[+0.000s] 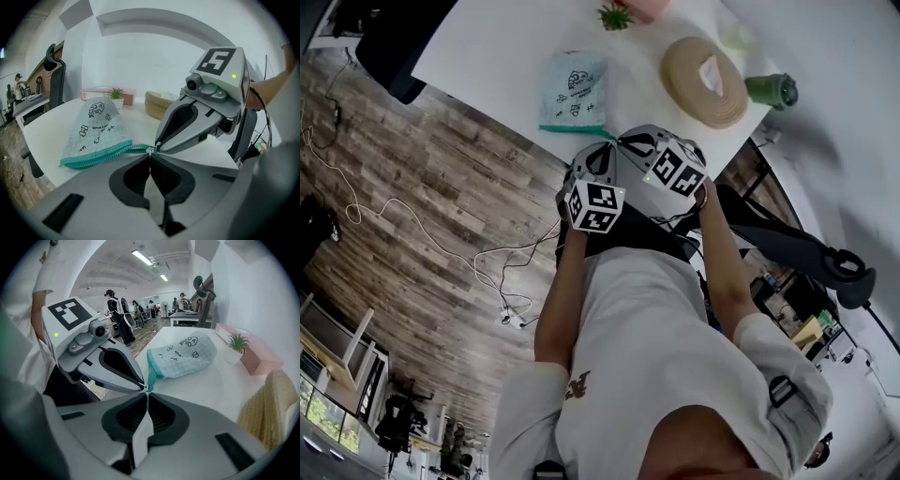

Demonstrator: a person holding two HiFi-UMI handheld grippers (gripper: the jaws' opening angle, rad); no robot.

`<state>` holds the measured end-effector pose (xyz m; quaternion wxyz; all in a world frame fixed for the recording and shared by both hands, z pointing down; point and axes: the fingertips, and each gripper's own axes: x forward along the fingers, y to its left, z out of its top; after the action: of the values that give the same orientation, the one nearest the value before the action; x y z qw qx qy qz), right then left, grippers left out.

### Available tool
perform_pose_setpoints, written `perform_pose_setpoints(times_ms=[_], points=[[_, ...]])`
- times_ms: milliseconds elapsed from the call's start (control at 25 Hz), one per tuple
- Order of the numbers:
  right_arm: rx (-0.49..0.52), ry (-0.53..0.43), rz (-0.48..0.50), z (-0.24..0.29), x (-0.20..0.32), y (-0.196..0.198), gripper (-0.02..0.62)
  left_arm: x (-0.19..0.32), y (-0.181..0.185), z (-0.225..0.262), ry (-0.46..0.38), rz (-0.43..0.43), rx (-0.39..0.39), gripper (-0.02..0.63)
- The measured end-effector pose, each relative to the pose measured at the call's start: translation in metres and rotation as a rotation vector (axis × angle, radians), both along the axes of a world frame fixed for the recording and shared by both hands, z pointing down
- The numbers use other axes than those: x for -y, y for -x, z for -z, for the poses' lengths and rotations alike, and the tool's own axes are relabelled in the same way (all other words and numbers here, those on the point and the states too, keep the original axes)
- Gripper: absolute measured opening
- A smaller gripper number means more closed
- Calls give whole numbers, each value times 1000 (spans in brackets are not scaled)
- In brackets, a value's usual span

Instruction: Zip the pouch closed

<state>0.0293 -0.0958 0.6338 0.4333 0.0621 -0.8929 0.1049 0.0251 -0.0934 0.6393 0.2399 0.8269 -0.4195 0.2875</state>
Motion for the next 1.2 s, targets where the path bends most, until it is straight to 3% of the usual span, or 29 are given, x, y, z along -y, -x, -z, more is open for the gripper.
perform_pose_setpoints(times_ms=[720,1200], points=[[2,23,-55,-2,2,-10,17,5,2,4,15,20,-40,-3],[-20,5,-83,-6,7,-12,17,8,9,2,23,97,-36,-3]])
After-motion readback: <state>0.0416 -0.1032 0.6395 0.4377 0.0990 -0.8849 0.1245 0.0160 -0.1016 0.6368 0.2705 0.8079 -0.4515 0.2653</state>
